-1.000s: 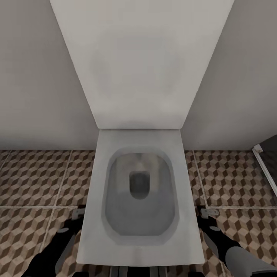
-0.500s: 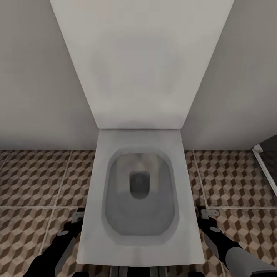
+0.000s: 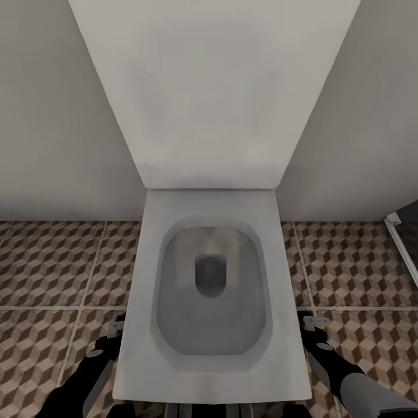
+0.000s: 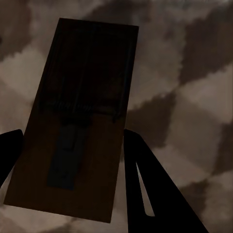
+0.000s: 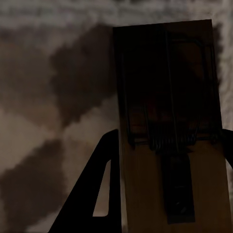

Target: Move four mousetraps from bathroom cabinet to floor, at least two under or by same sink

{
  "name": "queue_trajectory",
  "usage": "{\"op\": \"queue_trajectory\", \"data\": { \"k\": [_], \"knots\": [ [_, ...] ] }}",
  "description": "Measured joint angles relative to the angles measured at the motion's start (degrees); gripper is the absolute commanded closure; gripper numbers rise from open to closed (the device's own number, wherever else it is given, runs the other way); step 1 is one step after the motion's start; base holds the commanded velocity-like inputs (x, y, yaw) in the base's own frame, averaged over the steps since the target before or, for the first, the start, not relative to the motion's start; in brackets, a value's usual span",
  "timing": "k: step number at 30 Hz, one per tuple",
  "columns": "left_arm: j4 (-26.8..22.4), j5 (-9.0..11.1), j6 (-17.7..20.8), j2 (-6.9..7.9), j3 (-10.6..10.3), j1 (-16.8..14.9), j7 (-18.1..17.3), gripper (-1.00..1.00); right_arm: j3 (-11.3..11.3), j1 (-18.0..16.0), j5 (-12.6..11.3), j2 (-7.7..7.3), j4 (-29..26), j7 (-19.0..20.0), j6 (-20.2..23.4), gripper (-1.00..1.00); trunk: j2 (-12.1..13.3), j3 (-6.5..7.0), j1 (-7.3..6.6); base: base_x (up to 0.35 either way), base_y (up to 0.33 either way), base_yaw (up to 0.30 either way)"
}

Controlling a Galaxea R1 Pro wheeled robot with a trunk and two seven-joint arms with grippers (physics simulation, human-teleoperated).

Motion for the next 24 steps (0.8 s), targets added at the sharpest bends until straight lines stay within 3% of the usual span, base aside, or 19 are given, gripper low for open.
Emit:
{"op": "queue_trajectory", "data": {
  "k": [24],
  "knots": [
    [-0.3, 0.0, 0.0, -0.07, 0.0, 0.0, 0.0, 1.00, 0.1, 0.0, 0.1, 0.00, 0.0, 0.0, -0.1, 1.00, 0.0, 0.00, 0.00, 0.000, 0.000, 0.000]
  ]
}}
